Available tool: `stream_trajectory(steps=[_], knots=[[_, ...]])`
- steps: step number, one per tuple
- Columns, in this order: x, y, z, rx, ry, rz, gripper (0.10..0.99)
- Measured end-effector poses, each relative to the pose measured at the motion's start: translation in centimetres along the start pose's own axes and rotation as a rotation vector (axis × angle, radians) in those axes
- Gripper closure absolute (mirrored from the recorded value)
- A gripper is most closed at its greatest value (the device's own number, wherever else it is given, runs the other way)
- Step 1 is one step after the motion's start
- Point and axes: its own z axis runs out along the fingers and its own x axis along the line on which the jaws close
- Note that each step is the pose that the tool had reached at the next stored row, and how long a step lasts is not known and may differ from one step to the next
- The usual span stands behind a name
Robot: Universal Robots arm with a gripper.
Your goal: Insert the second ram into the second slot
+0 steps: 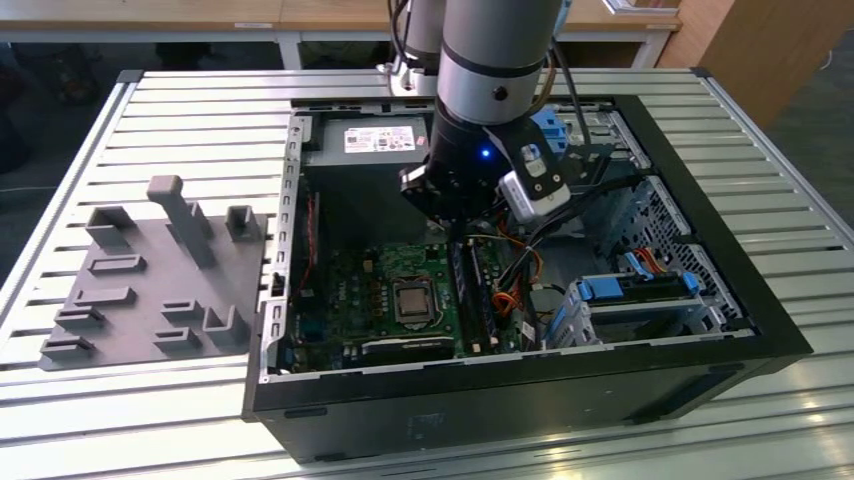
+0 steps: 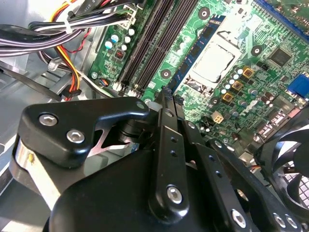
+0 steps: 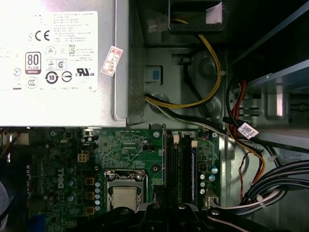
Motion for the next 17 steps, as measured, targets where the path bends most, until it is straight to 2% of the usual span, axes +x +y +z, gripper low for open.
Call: stream_trajectory(steps=[17], knots=[[-0.01, -0.01, 0.54, 0.0, 0.0, 0.0, 0.965]])
